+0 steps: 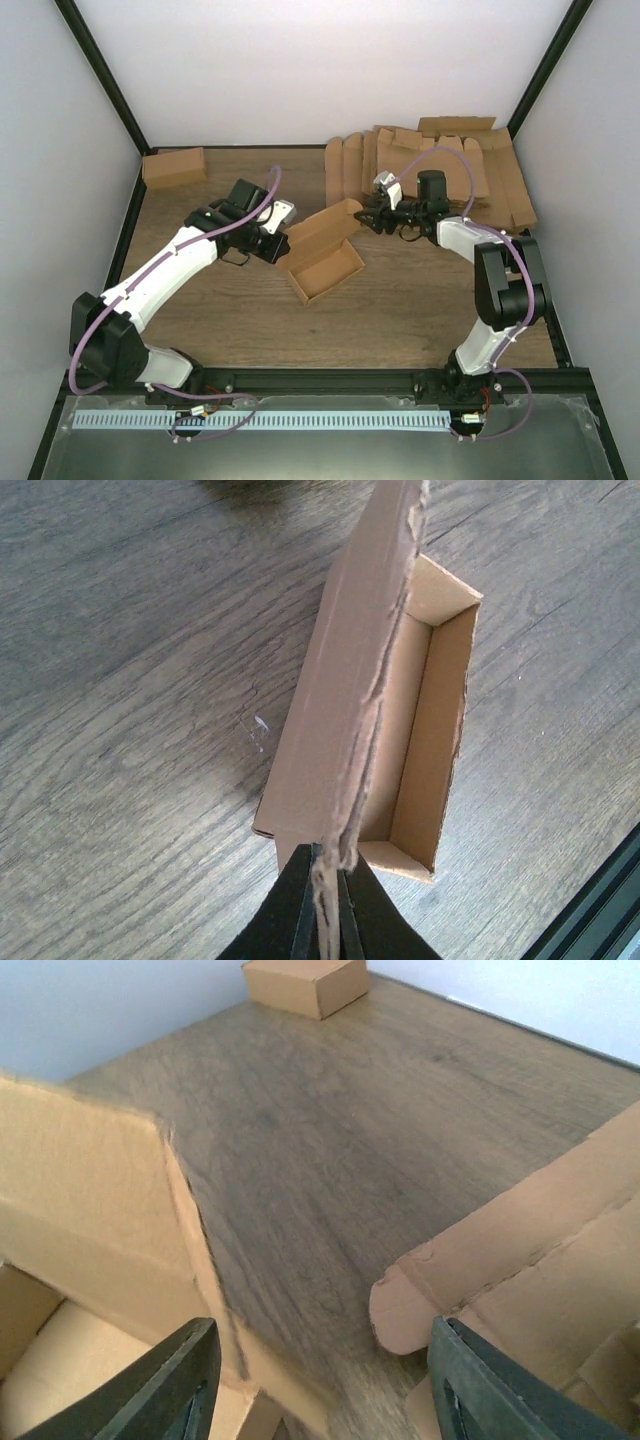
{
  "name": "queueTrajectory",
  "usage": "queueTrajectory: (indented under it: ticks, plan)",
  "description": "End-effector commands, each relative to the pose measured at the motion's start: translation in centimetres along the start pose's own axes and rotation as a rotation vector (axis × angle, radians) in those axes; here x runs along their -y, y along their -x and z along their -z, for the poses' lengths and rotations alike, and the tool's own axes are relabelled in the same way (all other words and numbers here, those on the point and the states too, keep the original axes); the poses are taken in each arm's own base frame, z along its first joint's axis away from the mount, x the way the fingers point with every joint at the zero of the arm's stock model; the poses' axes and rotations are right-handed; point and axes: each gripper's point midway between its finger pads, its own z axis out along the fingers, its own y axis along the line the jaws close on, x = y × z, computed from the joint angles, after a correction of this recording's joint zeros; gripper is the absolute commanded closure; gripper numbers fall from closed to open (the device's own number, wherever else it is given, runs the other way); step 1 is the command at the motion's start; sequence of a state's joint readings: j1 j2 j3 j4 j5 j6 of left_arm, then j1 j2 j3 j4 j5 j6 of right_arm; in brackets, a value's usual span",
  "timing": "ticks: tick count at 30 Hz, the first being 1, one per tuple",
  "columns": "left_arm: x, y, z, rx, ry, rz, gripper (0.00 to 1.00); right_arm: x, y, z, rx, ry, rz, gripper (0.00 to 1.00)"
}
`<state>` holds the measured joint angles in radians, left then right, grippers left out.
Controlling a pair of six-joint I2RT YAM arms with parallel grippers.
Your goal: Fold the paper box
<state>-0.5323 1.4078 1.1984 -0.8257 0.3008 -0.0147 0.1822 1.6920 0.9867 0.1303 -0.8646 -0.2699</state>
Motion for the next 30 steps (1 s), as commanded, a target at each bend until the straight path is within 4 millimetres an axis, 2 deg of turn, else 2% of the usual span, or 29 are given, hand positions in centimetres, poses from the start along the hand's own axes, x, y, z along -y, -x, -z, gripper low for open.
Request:
queueTrajectory:
  ticks: [1,8,14,17,20,24,27,30]
  plan:
    - [0.4,0.3,0.1,0.007,-0.025,-0.029,0.96,-1.6,0.2,-0.9,-0.003,0.113,0.094,0.44]
    - [-0.1,0.6,-0.1,0.016,0.001,-0.025,0.96,-2.7,-0.4,-1.4,-0.026,0.128,0.107,0.51]
    - [-1.0,1.1,-0.2,0.036,0.052,-0.002,0.96,-3.5,-0.8,-1.6,-0.039,0.112,0.068,0.74]
    - [-1.8,1.6,-0.2,0.070,0.098,0.044,0.94,-3.9,-0.6,-1.4,-0.036,0.038,0.043,0.84]
    - [-2.3,2.2,-0.4,0.119,0.116,0.093,0.86,-5.1,-0.3,-1.1,-0.031,-0.006,0.024,0.89]
    - [-3.3,2.2,-0.5,0.179,0.152,0.164,0.60,-6.0,-0.7,-0.6,-0.052,-0.090,0.024,0.92]
    - [-4.4,1.1,-0.6,0.191,0.203,0.214,0.44,-5.8,-0.6,0.2,-0.042,-0.142,-0.004,0.88]
    - [-5.2,-0.1,-0.5,0.188,0.243,0.255,0.35,-5.7,-0.3,0.6,-0.039,-0.163,-0.025,0.87]
